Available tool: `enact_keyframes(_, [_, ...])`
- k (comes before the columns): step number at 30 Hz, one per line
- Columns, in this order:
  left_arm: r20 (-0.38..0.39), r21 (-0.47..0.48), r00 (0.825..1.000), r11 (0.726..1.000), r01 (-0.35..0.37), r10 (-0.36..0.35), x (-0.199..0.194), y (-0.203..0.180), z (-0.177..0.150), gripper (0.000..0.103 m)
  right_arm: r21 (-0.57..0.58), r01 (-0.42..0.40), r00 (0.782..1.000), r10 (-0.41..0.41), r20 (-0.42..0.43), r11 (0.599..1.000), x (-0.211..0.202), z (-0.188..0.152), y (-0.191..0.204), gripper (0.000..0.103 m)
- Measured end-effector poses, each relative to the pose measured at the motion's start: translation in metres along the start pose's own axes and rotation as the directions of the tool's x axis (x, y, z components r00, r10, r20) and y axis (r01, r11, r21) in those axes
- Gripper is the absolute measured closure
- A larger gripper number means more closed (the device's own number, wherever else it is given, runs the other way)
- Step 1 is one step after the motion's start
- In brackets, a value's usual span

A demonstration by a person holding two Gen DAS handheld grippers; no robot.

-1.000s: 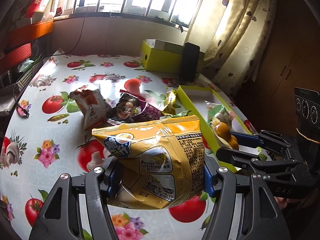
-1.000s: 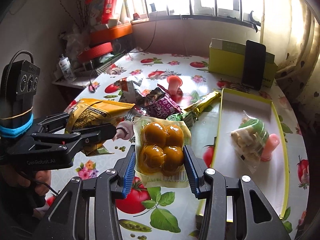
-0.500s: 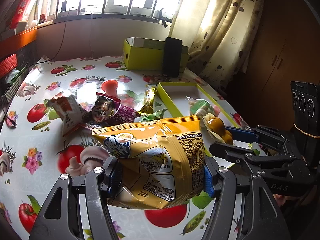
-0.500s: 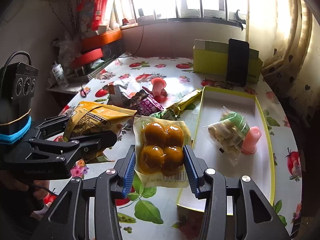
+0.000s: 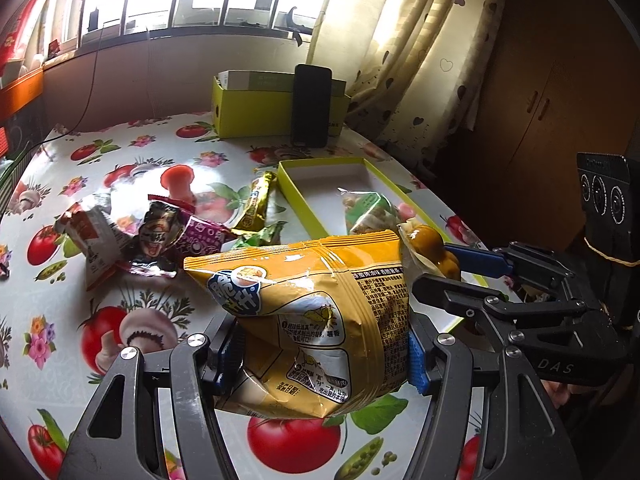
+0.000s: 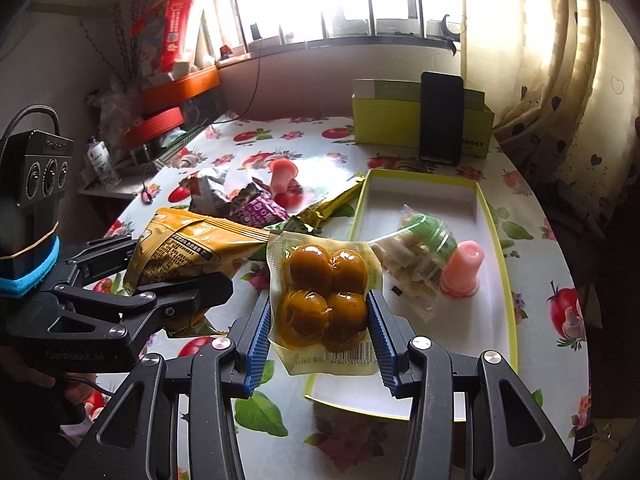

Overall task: Organize snacks
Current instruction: 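Lift and carry the chip bag and egg-yolk tray over the white box lid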

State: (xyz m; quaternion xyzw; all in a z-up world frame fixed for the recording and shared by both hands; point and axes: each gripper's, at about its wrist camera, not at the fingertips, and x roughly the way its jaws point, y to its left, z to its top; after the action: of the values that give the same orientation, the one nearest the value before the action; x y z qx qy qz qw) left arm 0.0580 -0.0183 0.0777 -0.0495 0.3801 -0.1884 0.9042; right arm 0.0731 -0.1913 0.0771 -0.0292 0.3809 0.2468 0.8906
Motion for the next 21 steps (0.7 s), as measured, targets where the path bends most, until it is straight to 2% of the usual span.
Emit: enact_keyframes(21, [-0.061,0.082,0.994,0.992,0.096,-0.091,0.04,-0.046,0.015,0.038,0.098,0.091,0.996,-0.09,-0.015,0.991,-0.007,-0.014,-0.053,0.059])
